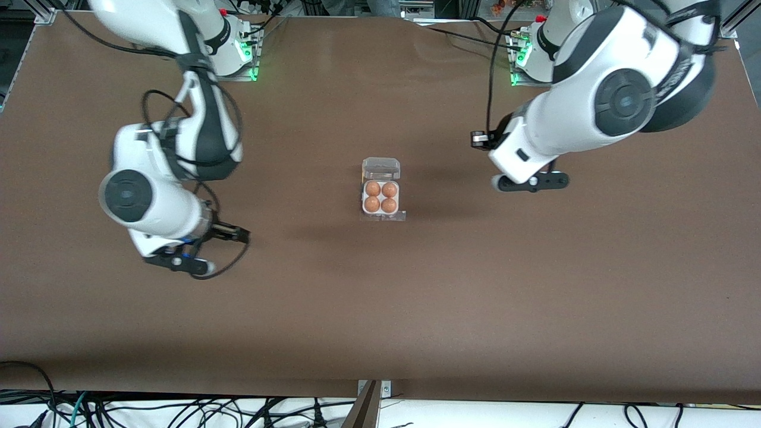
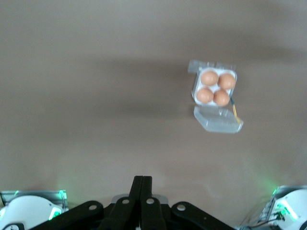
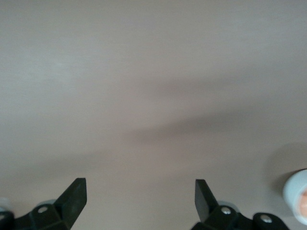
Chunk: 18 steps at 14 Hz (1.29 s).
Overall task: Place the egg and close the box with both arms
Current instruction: 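Retract the right gripper to rest while the left gripper reaches the lid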
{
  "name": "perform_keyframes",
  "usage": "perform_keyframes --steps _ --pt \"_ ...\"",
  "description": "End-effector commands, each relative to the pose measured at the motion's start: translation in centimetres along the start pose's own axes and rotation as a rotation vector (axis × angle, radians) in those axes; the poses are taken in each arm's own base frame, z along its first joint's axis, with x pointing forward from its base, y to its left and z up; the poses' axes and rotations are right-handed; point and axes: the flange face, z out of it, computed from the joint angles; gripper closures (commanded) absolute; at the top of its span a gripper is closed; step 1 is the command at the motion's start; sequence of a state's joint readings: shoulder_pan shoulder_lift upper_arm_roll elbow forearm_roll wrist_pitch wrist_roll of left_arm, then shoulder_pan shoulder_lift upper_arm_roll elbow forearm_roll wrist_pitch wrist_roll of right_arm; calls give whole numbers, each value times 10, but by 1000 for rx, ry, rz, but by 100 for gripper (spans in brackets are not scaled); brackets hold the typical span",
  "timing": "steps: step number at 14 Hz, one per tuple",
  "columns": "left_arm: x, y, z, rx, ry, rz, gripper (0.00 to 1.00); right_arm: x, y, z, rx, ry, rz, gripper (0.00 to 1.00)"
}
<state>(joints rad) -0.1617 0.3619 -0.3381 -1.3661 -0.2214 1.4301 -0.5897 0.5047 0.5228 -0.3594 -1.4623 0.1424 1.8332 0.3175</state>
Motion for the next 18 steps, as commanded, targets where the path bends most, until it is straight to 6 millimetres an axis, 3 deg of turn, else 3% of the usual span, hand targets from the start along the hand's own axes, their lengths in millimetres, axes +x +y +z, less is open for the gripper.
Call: perform_keyframes --steps 1,3,8,10,13,16,18 --pt "-3 47 50 43 -88 -19 98 -15 60 -32 27 5 -57 0" --pt "-4 71 87 61 -155 -30 98 -24 85 -61 29 34 -42 0" --pt "-4 104 162 126 -269 -123 98 -46 101 -141 -48 -10 -42 0" --pt "1 109 189 154 -303 -141 98 -59 107 -174 -18 61 -41 0" --pt "-5 127 237 200 -349 -117 98 -78 138 -185 10 121 -15 0" --pt "0 138 245 158 -310 -112 99 -99 180 -193 25 156 -122 0" --pt "2 145 256 141 -296 -109 99 -103 203 -190 18 123 -172 0"
